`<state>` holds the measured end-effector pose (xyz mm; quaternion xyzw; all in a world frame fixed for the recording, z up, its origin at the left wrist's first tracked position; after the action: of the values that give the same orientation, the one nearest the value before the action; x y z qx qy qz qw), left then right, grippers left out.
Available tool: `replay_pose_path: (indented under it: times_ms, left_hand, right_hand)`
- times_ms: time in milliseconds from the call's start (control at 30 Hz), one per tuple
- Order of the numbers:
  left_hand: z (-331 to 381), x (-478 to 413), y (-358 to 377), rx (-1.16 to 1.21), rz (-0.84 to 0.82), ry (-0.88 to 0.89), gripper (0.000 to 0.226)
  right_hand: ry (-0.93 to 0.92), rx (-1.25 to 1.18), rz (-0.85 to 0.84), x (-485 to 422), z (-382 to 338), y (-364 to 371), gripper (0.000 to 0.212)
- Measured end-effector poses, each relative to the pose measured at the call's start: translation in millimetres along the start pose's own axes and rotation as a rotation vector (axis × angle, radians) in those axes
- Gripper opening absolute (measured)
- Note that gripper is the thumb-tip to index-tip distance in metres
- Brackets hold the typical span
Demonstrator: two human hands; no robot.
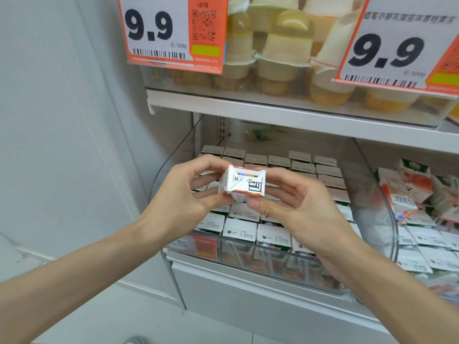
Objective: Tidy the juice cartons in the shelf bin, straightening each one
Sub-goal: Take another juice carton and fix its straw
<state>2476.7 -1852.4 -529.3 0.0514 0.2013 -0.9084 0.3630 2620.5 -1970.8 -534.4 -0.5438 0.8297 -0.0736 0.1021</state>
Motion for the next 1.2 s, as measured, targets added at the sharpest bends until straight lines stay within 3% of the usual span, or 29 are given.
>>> replay_pose_path:
  times_ms: [200,300,433,667,833,1067,1200]
  left_hand:
    - [0.6,0.5,0.1,-0.012,0.000,-0.009,0.038]
    - [4.4,2.0,2.1,-0.011,0.000,-0.021,0.053]
    - [8.6,2.9,6.1,-0.008,-0.032,-0.004,0.070]
    - [13.2,7.0,16.5,0.062,-0.149,-0.030,0.057]
    - [7.6,7.5,20.0,0.004,-0.221,-0.011,0.079]
    - [8.3,2.0,11.5,-0.056,-0.114,0.041,0.069]
    - [6.6,0.2,3.6,-0.002,-0.031,0.046,0.057]
  right_hand:
    - [-0.008,0.013,0.017,0.1,-1.4,-1.8,0.037]
    - [0.021,-0.024,0.075,-1.6,1.1,-6.3,0.029]
    - [0.063,-0.044,0.088,-2.5,6.2,-6.5,0.038]
    - [0.178,-0.124,0.160,-3.5,17.7,-11.0,0.036]
    - [0.170,-0.158,0.160,-0.2,12.8,-10.2,0.029]
    - [0.140,-0.206,0.113,0.6,3.9,-5.3,0.027]
    - [0.089,-0.131,0.047,-0.8,1.1,-4.8,0.054]
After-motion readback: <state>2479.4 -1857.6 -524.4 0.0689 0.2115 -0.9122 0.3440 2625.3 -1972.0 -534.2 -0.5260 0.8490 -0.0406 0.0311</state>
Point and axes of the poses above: each hand's wrist, its own x-axis away from the middle knuckle, its own y-axis out of the palm, z = x × y, the point moved 7 cm from there along -x, towards the middle knuckle
